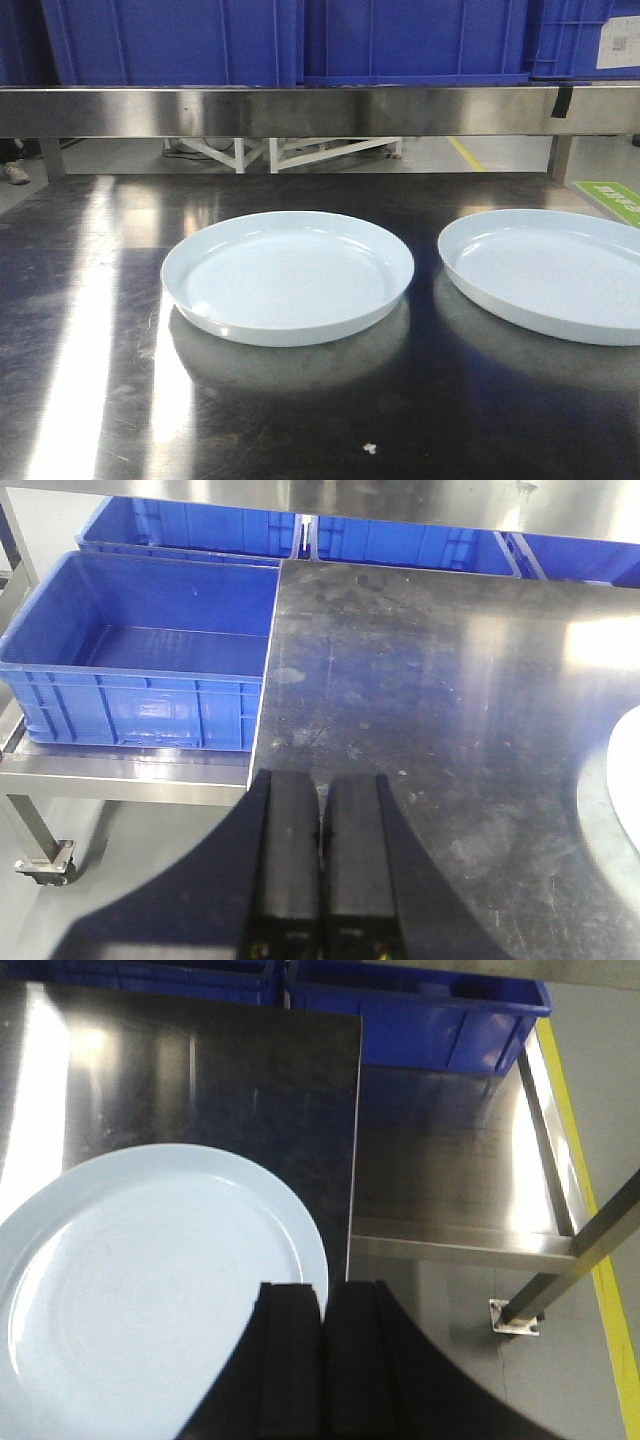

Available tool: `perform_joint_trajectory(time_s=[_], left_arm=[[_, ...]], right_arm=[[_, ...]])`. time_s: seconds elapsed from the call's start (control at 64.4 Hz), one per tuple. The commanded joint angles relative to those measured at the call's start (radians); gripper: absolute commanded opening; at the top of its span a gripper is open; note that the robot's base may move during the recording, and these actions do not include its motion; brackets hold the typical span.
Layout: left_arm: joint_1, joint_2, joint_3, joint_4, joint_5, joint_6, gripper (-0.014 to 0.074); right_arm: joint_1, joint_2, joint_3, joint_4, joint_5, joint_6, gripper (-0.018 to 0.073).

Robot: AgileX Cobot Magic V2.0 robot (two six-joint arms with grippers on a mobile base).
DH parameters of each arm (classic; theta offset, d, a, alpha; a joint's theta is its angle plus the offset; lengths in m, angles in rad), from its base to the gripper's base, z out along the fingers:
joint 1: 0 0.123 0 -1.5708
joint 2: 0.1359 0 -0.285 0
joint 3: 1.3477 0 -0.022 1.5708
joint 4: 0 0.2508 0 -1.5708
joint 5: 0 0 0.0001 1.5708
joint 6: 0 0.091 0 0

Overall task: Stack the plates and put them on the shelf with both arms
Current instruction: 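Lower the right gripper to the rim of the other plate and grasp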

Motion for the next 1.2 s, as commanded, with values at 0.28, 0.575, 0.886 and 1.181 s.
perform_joint_trajectory(time_s=[0.28,0.575,0.886,1.181], left_arm=[[-0.006,0.000,-0.027,-0.012,-0.093,-0.004,0.0085],[-0.006,0.000,-0.027,-0.012,-0.093,-0.004,0.0085],[-0.006,0.000,-0.027,-0.012,-0.093,-0.004,0.0085],[-0.006,0.000,-0.027,-0.012,-0.093,-0.004,0.0085]], right_arm=[[-0.002,-0.003,-0.039,-0.003,-0.066,-0.006,0.0361],[-0.002,-0.003,-0.039,0.048,-0.064,-0.006,0.0361],[-0.004,0.170,-0.109,0.048,-0.060,-0.006,0.0359],[-0.085,0.465,-0.323,0.048,0.064,-0.006,0.0359]])
